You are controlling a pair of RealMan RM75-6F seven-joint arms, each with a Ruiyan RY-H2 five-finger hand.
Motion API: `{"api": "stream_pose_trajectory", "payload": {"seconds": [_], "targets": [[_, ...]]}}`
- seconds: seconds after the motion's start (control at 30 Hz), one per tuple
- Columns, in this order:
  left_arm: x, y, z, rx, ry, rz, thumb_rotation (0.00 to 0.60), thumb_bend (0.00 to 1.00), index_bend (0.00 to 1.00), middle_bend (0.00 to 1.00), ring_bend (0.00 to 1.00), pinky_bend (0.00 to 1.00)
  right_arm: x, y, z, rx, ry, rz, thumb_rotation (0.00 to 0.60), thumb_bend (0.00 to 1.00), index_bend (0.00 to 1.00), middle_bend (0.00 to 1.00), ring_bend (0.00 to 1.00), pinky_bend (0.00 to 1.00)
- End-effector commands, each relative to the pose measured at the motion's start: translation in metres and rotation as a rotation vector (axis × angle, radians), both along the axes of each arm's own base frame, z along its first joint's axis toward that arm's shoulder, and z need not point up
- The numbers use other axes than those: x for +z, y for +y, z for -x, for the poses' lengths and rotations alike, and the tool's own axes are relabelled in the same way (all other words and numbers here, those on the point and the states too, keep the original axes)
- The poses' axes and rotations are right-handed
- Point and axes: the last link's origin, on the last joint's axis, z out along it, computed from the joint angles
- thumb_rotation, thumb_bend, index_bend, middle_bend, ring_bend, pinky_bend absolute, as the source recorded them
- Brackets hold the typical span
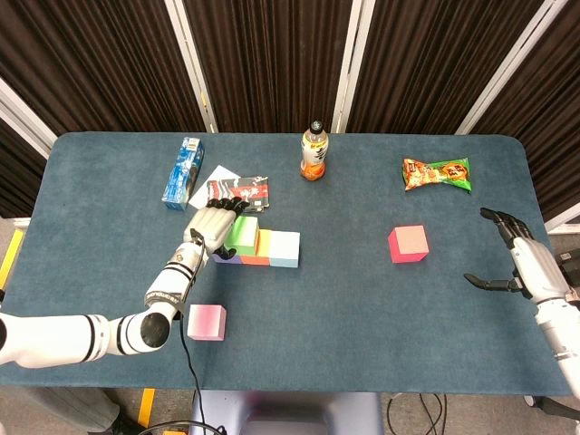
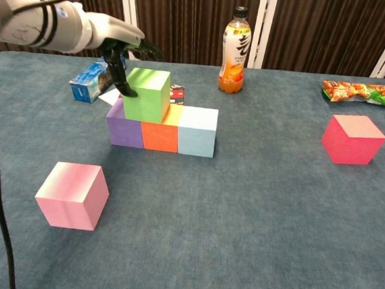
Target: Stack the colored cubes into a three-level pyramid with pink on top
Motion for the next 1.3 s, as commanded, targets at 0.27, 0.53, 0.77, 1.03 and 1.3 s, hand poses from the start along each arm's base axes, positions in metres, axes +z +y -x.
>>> {"api": "stream_pose_trajectory", "payload": {"seconds": [0.27,0.53,0.77,1.03,1.3], "targets": [[0.050,-0.017,0.039,-0.006,-0.092,-0.175,0.600,0.31,0.00,0.00,0.00,0.08,-0.022,-0.029,0.007,-0.037,0.126,-0.124,0.600,0.27,0.15,0.20,0.04,0.15],[0.061,-0.036,0.089,0.015,-0.053,-0.252,0.600,0.31,0.00,0.00,0.00,0.08,-0.059,-0.064,0.014,-0.061,0.229,-0.198,0.600,0.24,0.17,0.19,0.04,0.15],[0.061,-0.051,0.119,0.011,-0.076,-0.304,0.600,0.31,0.02,0.00,0.00,0.08,-0.093,-0.095,0.013,-0.065,0.328,-0.241,0.600,0.24,0.18,0.19,0.04,0.15],[0.060,-0.063,0.131,0.016,-0.133,-0.294,0.600,0.31,0.02,0.00,0.00,0.08,-0.121,-0.124,0.011,-0.077,0.405,-0.248,0.600,0.24,0.22,0.19,0.04,0.15],[0.062,-0.068,0.136,0.026,-0.173,-0.285,0.600,0.31,0.02,0.00,0.00,0.08,-0.142,-0.136,0.010,-0.071,0.453,-0.273,0.600,0.24,0.29,0.19,0.04,0.15]]}}
